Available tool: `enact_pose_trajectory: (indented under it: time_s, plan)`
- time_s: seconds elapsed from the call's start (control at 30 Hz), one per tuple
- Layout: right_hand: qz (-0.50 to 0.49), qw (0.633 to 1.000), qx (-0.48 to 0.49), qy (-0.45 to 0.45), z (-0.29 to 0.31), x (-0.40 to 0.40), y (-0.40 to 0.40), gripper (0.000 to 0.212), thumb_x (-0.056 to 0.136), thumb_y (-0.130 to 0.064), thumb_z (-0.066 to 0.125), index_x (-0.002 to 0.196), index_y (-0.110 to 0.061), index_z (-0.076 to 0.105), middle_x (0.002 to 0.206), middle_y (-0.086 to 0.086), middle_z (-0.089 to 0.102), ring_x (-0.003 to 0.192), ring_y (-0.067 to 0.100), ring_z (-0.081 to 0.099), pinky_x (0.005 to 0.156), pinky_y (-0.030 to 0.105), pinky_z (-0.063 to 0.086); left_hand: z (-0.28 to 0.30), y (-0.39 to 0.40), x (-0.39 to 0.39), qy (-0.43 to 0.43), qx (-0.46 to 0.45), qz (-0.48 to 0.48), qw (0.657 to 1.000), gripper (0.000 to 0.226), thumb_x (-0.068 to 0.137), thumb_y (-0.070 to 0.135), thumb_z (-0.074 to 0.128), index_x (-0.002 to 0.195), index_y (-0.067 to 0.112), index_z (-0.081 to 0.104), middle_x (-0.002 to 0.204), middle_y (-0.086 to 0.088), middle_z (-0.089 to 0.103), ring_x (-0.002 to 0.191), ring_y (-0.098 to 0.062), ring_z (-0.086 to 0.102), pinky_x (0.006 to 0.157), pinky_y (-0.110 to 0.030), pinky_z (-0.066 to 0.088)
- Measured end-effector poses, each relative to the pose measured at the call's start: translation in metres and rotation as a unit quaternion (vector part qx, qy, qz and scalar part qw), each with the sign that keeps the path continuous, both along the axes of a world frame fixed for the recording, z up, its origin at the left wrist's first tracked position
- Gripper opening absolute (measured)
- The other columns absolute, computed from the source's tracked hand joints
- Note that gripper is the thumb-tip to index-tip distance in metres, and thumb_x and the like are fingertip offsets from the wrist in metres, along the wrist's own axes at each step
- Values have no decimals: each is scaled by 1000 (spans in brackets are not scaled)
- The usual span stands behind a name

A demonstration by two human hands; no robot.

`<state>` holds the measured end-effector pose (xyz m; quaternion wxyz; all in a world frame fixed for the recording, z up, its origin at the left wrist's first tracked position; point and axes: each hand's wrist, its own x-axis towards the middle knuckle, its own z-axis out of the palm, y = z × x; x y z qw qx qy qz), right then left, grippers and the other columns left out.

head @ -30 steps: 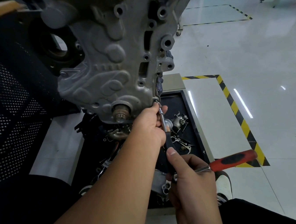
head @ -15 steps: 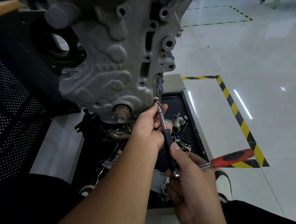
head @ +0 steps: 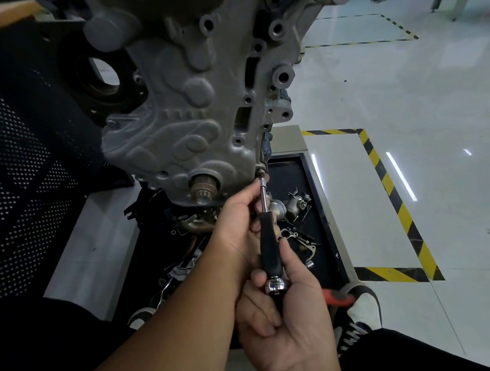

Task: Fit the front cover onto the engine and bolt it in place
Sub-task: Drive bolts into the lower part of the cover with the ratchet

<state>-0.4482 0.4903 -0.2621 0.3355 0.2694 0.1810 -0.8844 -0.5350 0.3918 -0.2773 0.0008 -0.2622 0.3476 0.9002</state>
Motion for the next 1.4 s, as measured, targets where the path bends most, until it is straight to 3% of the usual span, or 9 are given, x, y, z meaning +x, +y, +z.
enact_pose_trajectory:
  time_s: [0.13,0.37,0.5,0.63,0.73,0.83,1.0,1.23,1.4]
  plan:
    - [-17,855,464,230,-14,-9,12,43,81,-34,82,60,-7,58,50,8,56,42,16,50,45,32,44,11,1,-22,-89,24,79,993,19,94,31,70,86,13,69,45,7,33,32,-5,20,33,-17,22]
    - [-42,719,630,291,-25,-10,15,30,72,-51,79,66,-27,63,56,-8,59,65,-6,60,53,22,36,24,19,-33,-110,-7,155,982,29,92,31,75,77,10,63,53,3,44,43,-9,41,27,-20,41]
    - [-7,759,596,261,-21,-13,18,33,76,-49,80,64,-22,65,52,-3,62,57,0,61,54,25,43,36,23,-33,-121,-30,146,982,31,95,27,71,74,8,59,67,-2,54,47,-17,55,22,-26,39]
    - [7,992,129,8,-7,-18,28,31,85,-32,76,74,-5,68,52,9,52,27,10,32,30,15,26,44,19,-29,-164,-25,101,981,31,96,29,70,74,10,58,31,3,35,25,-13,37,27,-20,39]
    - [9,981,-164,-100,0,-10,19,38,82,-33,67,75,4,63,51,4,45,28,3,11,23,13,13,47,9,-23,-173,-78,49,981,23,100,30,64,85,13,63,34,5,29,28,-12,35,29,-17,38]
    - [4,969,-234,-84,6,6,-7,37,88,-37,64,80,-1,63,54,4,45,25,5,19,24,13,16,49,-5,-6,-179,-185,-39,966,32,102,37,57,86,12,68,33,5,39,21,-9,36,31,-10,29]
    - [-2,997,-77,-16,3,13,-27,49,79,-44,68,105,-2,65,59,8,44,26,5,26,26,13,21,43,-15,48,-197,-347,-172,901,49,97,57,54,76,20,78,50,7,60,34,-7,49,34,-15,29]
    - [-14,996,83,3,-4,17,-28,67,80,-53,73,120,0,66,62,9,53,34,8,36,31,17,30,29,-18,80,-111,-325,-154,927,29,96,41,65,82,17,74,75,-11,63,61,-26,55,48,-22,41]
    - [-71,833,519,179,-25,27,-24,48,70,-64,76,87,-20,66,69,1,73,62,22,73,65,48,63,14,-8,72,-93,-341,-101,930,34,94,29,69,64,12,68,56,-2,62,49,-15,59,52,-20,45]
